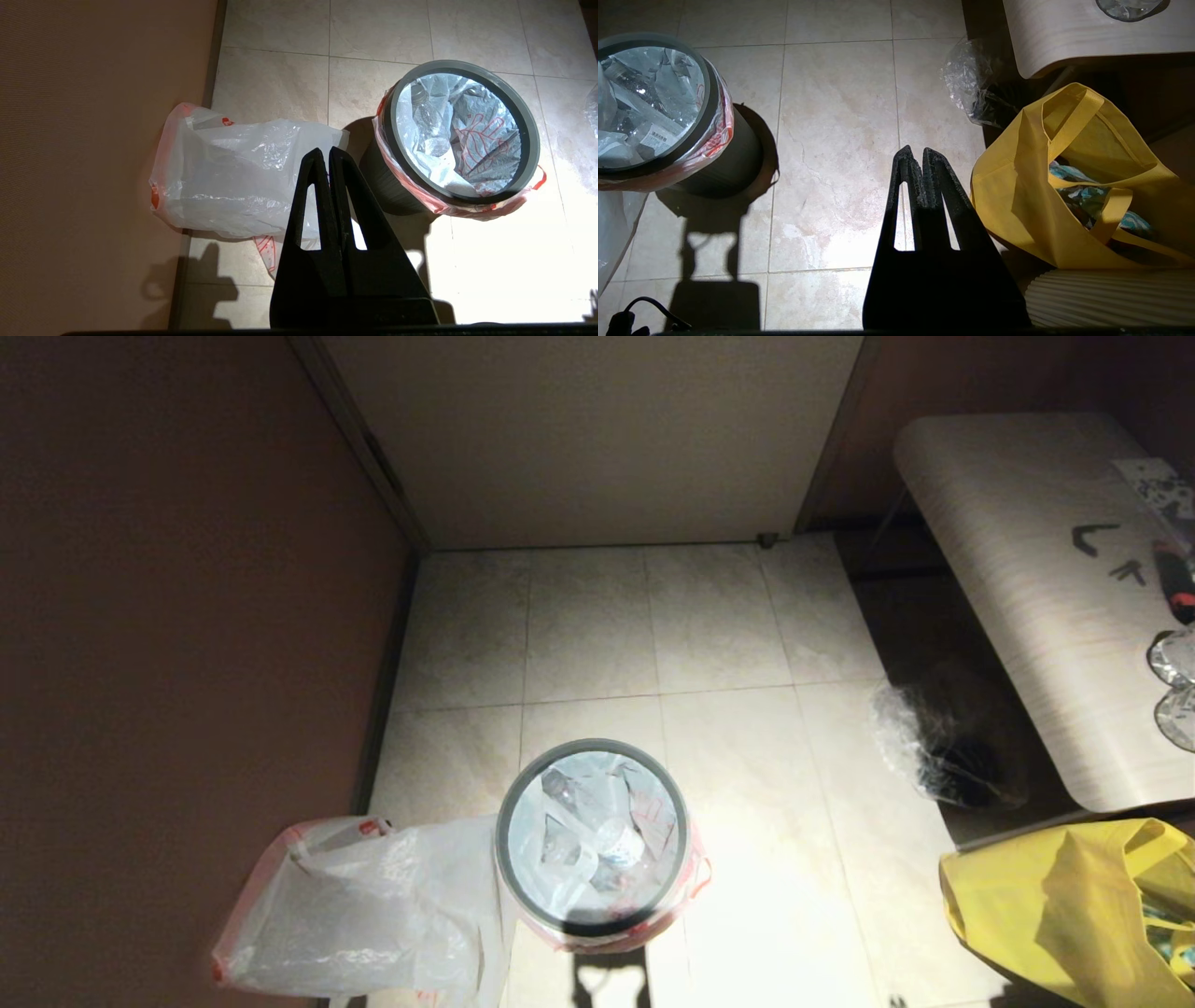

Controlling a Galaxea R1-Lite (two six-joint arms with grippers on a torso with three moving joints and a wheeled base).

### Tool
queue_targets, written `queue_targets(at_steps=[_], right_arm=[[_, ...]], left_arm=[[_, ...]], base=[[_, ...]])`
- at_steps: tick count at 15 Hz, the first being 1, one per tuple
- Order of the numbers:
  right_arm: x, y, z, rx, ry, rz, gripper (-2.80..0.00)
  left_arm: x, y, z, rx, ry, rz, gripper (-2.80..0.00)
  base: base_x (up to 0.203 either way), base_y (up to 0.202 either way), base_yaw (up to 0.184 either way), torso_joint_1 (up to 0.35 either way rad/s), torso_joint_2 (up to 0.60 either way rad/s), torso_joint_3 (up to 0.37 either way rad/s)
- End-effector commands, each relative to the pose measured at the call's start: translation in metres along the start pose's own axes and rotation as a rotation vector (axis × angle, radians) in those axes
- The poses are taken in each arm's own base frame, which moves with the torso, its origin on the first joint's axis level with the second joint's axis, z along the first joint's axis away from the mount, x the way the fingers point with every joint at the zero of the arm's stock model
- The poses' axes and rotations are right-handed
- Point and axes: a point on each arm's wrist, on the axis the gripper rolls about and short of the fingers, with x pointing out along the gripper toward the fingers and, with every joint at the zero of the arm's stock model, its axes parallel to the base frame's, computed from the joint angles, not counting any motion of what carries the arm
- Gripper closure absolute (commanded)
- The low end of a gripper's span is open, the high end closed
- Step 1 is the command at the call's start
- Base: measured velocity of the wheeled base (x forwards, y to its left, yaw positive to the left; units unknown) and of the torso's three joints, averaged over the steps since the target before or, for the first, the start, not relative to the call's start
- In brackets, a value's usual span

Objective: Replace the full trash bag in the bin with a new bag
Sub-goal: Place the trash can ring on the floor

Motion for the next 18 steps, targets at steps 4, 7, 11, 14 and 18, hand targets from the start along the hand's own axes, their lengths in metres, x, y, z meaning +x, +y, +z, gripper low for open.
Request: queue_targets(at_steps=[4, 7, 11, 14, 18], right_arm=[[0.001, 0.000, -0.002, -0.003, 0.008, 0.001, 0.00], [0.001, 0.000, -0.002, -0.002, 0.008, 0.001, 0.00], [-0.002, 0.000, 0.006, -0.090, -0.019, -0.001, 0.00], [-0.005, -0.001, 0.045, -0.158, -0.037, -0.005, 0.00], [0.019, -0.003, 0.102, -0.218, 0.037, 0.002, 0.00]], left_arm=[[0.000, 0.000, 0.000, -0.001, 0.001, 0.002, 0.00], [0.000, 0.000, 0.000, -0.001, 0.000, 0.002, 0.00], [0.000, 0.000, 0.000, -0.001, 0.000, 0.002, 0.00], [0.000, 0.000, 0.000, -0.001, 0.000, 0.002, 0.00], [0.000, 0.000, 0.000, -0.001, 0.001, 0.002, 0.00]], base=[[0.000, 0.000, 0.000, 0.000, 0.00, 0.000], [0.000, 0.000, 0.000, 0.000, 0.00, 0.000], [0.000, 0.000, 0.000, 0.000, 0.00, 0.000], [0.000, 0.000, 0.000, 0.000, 0.00, 0.000], [0.000, 0.000, 0.000, 0.000, 0.00, 0.000]])
